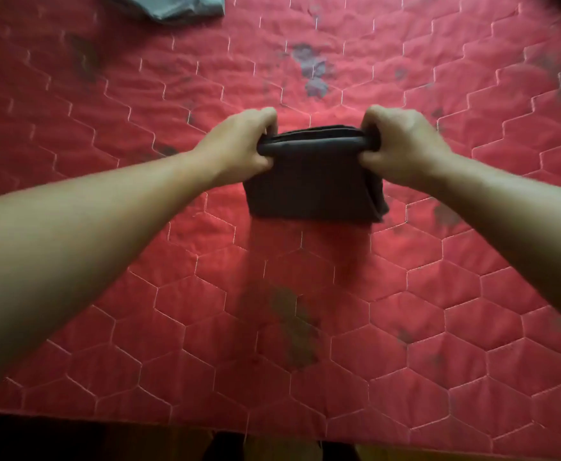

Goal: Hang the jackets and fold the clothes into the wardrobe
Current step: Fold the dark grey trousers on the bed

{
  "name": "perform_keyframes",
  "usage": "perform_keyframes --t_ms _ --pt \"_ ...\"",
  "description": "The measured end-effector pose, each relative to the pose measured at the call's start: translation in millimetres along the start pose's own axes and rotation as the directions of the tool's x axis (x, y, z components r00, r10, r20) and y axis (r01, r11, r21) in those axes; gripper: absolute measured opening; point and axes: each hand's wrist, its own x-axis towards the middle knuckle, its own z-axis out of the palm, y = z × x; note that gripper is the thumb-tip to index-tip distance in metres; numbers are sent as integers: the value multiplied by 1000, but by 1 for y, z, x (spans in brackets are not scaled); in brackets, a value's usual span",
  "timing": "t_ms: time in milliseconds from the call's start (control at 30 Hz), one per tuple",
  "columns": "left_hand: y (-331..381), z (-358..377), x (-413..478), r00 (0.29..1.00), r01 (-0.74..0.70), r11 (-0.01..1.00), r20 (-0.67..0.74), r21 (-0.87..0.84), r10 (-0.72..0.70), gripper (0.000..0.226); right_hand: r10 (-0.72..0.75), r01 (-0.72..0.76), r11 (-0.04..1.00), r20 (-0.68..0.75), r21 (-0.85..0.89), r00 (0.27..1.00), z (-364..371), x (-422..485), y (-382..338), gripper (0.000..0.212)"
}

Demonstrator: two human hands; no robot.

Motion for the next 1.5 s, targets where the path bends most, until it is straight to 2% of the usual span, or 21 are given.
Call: perform_keyframes --t_ms 100,167,233,300,367,400,467,533,633,700,800,867,933,1100,1233,1367,1500 --pt "0 2 -12 986 -122 987 -99 108 133 27 -136 128 988 -92 -92 986 0 -12 -4 25" --pt "-5 29 -34 982 -148 967 -88 208 169 29 -190 162 968 -133 -192 973 30 -38 1 24" --pt "-11 71 -62 989 -127 943 -30 308 143 39 -202 161 941 -112 -299 973 75 -73 8 24" --pt "-15 122 -100 991 -122 922 90 368 95 42 -182 168 917 -4 -363 983 126 -116 18 23" --pt "-22 170 -141 962 -180 901 264 394 77 34 -158 212 900 168 -381 973 171 -163 27 27" --pt "-26 186 -156 950 -184 902 307 391 61 32 -129 214 903 239 -373 962 186 -180 30 30" --pt "-32 201 -169 956 -128 928 293 350 22 27 -39 135 938 291 -320 956 202 -197 30 33" --pt "-35 201 -163 968 -117 935 249 335 32 21 22 45 967 255 -252 967 203 -192 28 30" --pt "-37 195 -140 987 -132 930 135 344 90 19 -5 45 965 154 -258 988 193 -164 28 32" --pt "-34 192 -118 997 -76 947 18 312 74 25 -13 34 965 82 -260 997 188 -139 31 38" --pt "-31 196 -76 993 38 951 -114 306 -3 44 24 -14 961 34 -275 999 188 -93 35 61" --pt "-32 209 -57 992 106 940 -93 325 -80 64 98 -66 949 92 -307 991 196 -69 38 77" --pt "-39 228 -50 990 141 934 -62 327 -128 74 151 -102 937 124 -335 981 211 -59 45 85" --pt "-61 250 -41 990 138 953 -34 272 -133 82 196 -148 938 128 -312 972 240 -55 62 86" --pt "-54 234 -40 986 152 928 18 339 -168 82 225 -155 933 191 -326 956 229 -52 56 86" --pt "-56 217 -20 998 64 907 0 417 -70 86 122 -70 925 118 -374 985 216 -35 55 79" --pt "-71 223 -2 992 6 915 113 404 -57 87 105 -20 939 232 -342 967 225 -18 75 81"
